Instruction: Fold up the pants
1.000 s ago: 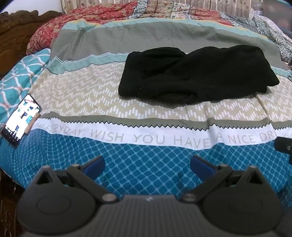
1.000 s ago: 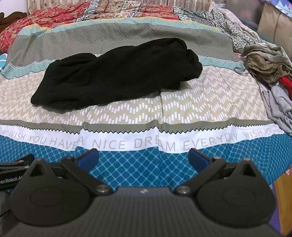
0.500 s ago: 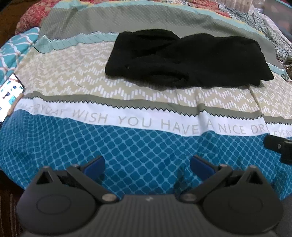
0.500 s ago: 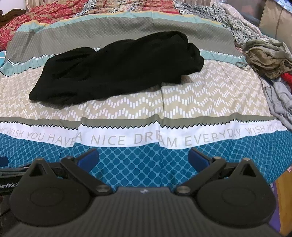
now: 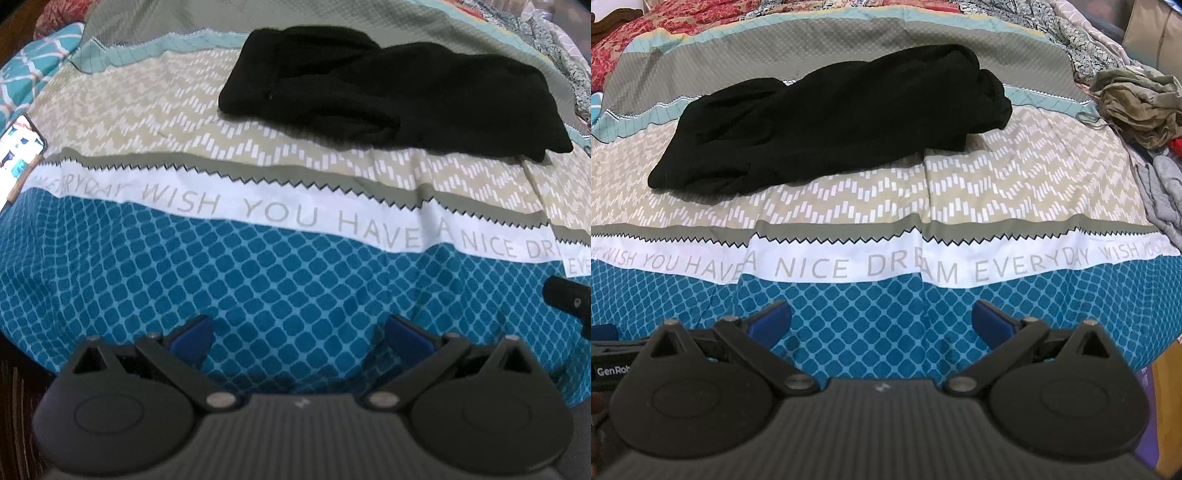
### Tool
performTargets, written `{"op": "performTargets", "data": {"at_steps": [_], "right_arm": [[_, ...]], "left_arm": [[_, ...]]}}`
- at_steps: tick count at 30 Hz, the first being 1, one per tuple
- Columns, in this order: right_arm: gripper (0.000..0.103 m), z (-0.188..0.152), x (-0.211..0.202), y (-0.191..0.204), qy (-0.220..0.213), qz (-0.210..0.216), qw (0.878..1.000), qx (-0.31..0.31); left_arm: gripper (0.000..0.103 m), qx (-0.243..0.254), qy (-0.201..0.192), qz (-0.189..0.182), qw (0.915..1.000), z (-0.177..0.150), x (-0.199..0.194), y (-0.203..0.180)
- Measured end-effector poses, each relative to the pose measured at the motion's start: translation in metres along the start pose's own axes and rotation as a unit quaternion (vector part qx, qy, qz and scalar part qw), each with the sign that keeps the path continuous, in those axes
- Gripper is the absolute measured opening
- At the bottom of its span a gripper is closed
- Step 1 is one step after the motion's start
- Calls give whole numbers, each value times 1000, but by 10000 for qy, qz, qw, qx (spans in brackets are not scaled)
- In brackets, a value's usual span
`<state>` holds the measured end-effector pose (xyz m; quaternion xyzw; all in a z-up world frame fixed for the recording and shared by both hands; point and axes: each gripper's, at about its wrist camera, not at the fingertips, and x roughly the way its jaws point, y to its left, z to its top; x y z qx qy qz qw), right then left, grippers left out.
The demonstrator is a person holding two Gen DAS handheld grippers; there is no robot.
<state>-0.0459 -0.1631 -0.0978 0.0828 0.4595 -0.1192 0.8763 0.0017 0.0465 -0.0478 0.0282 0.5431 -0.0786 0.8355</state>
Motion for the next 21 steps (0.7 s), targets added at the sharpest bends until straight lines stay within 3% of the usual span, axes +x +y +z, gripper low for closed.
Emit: {"op": "performTargets", "data": {"at_steps": [8,12,14,18,21], "right_arm": [[103,-4,16,0,213,-38,9998,25],[103,-14,50,-17,978,294,9935,511],[103,-20,49,-23,687,330,9954,588],[103,-30,44,-22,413,361,9971,535],[103,-31,39,-28,359,529,9961,604]], "left_arm": [[103,-41,205,71,9998,-3,17,2],[103,-242,315,-20,9992,-6,24,8],[103,-556,288,-206,9978,-8,26,18],[103,-416,518,-378,9971,2,23,23],[103,-1007,538,-885,9895,26,21,51]]}}
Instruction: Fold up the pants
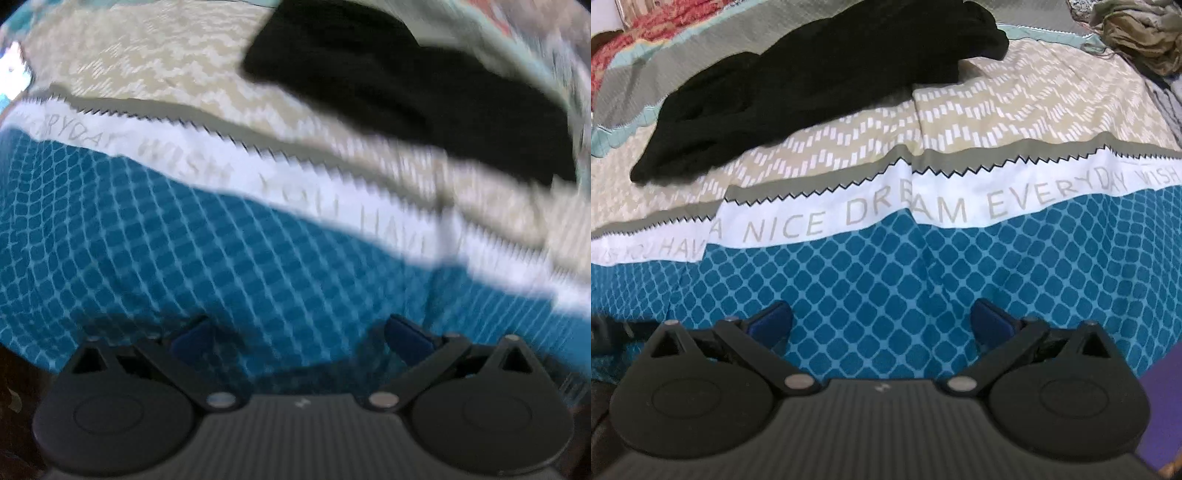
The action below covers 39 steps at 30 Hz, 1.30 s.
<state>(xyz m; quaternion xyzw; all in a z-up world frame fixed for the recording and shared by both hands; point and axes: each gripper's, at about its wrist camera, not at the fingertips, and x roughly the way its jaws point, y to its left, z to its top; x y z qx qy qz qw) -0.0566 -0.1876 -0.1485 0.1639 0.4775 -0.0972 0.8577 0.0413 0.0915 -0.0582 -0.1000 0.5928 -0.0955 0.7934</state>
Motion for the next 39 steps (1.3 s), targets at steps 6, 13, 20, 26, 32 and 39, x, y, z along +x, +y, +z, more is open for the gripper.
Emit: {"op": "performTargets", "data": {"at_steps": [6,13,20,26,32,39], "right_arm": [[80,10,-18,-39,-466,837,9925,760],[70,61,-36,-110,-1524,678,9761,1392],[72,130,1,-153,-1573,957,9619,2020],[12,172,45,-149,-988,1946,9382,2687],[9,153,-53,-96,-1604,2932,9303,1510],[15,49,-131,-62,-967,3948,9130,348]], "left_arm": [[103,-858,10,-1072,9905,60,-22,28],[103,-688,-529,-744,9934,116,-32,16],[83,-1605,-138,-926,9826,156,36,17],[12,-1510,-598,-1017,9815,152,9,4],[11,-1344,-1665,-1402,9667,129,-99,40],[11,-1740,-2130,-405,9606,73,-162,110]]}}
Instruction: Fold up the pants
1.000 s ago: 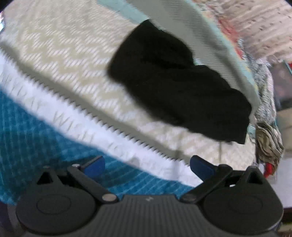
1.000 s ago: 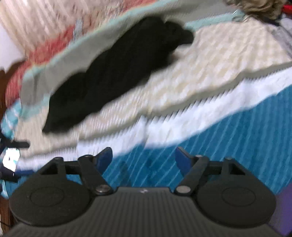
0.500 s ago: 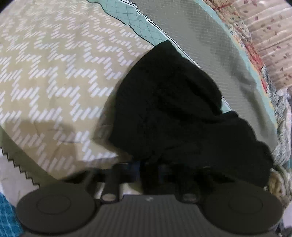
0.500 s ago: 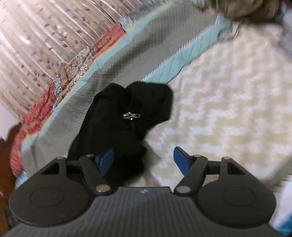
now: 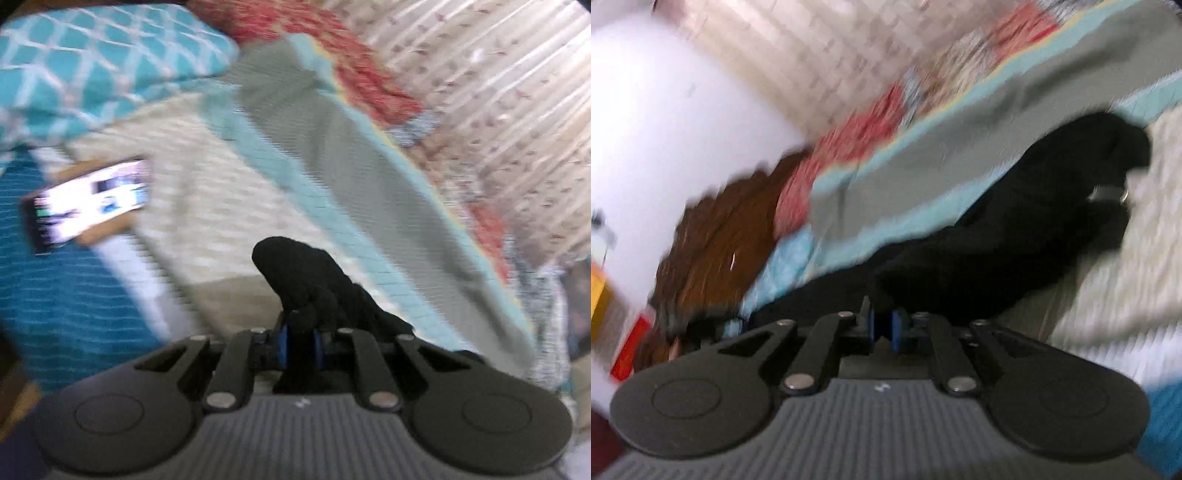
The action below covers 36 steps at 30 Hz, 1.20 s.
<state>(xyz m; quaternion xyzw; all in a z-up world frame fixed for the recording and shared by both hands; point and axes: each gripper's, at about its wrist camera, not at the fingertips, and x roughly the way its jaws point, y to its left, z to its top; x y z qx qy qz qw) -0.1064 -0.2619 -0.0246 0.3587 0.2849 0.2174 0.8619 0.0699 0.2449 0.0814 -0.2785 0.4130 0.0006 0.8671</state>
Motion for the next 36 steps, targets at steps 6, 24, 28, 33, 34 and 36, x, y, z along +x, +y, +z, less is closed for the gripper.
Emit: {"op": "performTargets", "data": {"at_steps": [6,24,28,33,34,36], "right_arm": [[17,-31,-29,-33,-453,-1677,9841,372],[27,62,-28,-56,-1168,-3534,9281,-109],[27,85,-144,-33,-2113,-4687,8562,-504],[28,97,-238,-53,-1998,-5789,7895,-391],[29,94,-247,-62,-1818,-5949,7824,-303],[31,84,-247,-82,-1385,-6245,7686,-85]], "left_arm": [[11,-165,567,482,9971,-33,27,20],[12,95,383,545,9977,-38,8,-5],[12,149,424,621,9971,-42,17,-4],[12,272,835,671,9939,-60,38,-2],[13,382,889,723,9927,-66,40,-3],[20,679,959,893,9891,-75,41,-4]]}}
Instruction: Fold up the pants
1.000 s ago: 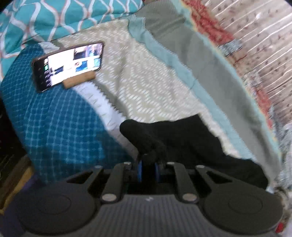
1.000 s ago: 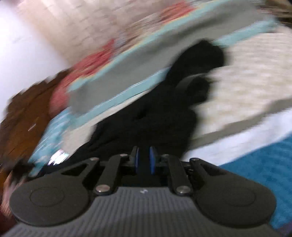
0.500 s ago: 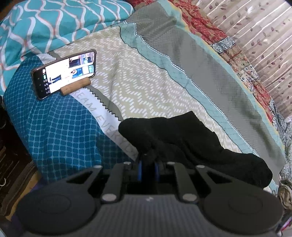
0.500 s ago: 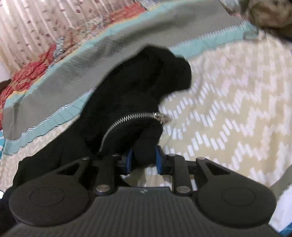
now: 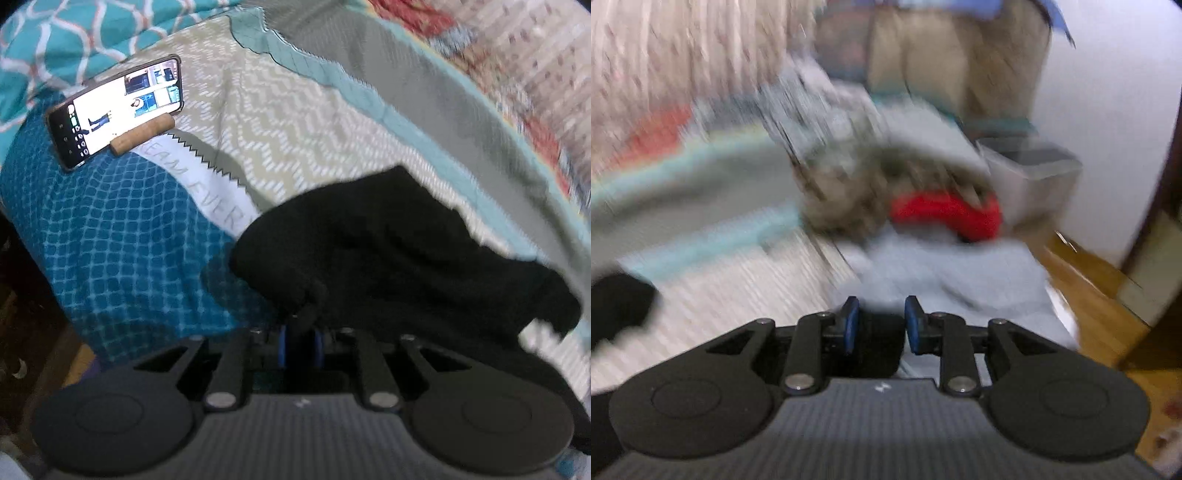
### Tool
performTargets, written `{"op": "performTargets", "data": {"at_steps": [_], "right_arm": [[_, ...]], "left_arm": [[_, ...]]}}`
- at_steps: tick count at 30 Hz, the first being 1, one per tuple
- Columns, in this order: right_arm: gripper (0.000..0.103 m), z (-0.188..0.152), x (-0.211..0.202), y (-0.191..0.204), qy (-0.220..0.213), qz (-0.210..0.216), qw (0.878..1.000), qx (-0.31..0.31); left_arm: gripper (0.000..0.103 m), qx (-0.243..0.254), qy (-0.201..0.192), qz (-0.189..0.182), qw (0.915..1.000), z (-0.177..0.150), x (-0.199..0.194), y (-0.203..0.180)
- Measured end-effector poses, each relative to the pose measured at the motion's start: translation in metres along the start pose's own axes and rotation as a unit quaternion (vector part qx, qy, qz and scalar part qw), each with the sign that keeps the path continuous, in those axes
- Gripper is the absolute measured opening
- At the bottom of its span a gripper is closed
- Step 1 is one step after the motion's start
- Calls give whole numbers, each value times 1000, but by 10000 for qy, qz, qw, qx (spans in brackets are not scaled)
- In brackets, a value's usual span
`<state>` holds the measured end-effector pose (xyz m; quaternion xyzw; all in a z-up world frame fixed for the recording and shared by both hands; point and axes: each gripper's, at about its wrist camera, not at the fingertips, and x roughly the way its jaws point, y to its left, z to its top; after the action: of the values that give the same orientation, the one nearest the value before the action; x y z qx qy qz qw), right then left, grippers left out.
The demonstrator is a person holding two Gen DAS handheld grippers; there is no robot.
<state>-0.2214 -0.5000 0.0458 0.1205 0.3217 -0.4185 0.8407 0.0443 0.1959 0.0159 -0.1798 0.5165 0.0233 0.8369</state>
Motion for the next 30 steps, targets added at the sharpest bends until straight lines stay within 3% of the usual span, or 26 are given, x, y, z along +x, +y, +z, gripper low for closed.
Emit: {"op": "performTargets", "data": {"at_steps": [2,6,9,11,12,13,15,17,21,23,24,25,26,27,28,30], "right_arm": [[37,-14,6,-3,200,-342,9992,3],[38,-24,-8,-6,28,-26,9980,638],[38,-13,-18,24,-146,692,9950,698],[38,0,0,61,-38,1279,9894,680],[39,4,7,78,52,1598,9848,684],[39,7,14,97,153,1858,9800,699],[42,11,31,136,344,2319,9697,692],[46,8,46,177,547,2579,9628,596],[49,5,81,235,1136,2772,9520,635],[55,3,91,255,1293,2756,9502,672],[55,1,98,266,1380,2701,9505,681],[53,0,101,272,1479,2691,9492,690],[33,-3,104,279,1612,2755,9451,700],[21,-4,104,285,1668,2822,9423,684],[18,0,96,288,1598,2771,9454,619],[14,17,70,287,1145,2778,9534,285]], "left_arm": [[32,249,72,36,9997,-4,-6,4],[52,258,-605,5,9978,6,-50,30],[56,269,-1094,170,9935,35,-63,29],[60,487,-1276,132,9905,61,-53,9],[72,709,-1371,16,9880,73,-44,-5],[91,940,-1442,-87,9850,83,-32,-18],[100,1426,-1551,-228,9773,103,4,-47],[100,1773,-1364,-136,9746,122,52,-75],[98,1590,-350,-364,9860,142,136,-103],[83,1509,-15,-402,9877,133,160,-119],[75,1647,-113,-128,9862,123,164,-129],[59,1945,-273,190,9803,114,166,-141],[51,2231,-414,289,9735,105,162,-152],[39,2326,-496,315,9708,102,156,-157],[28,2361,-579,326,9694,100,147,-159],[21,2150,-832,190,9729,110,119,-153]]}}
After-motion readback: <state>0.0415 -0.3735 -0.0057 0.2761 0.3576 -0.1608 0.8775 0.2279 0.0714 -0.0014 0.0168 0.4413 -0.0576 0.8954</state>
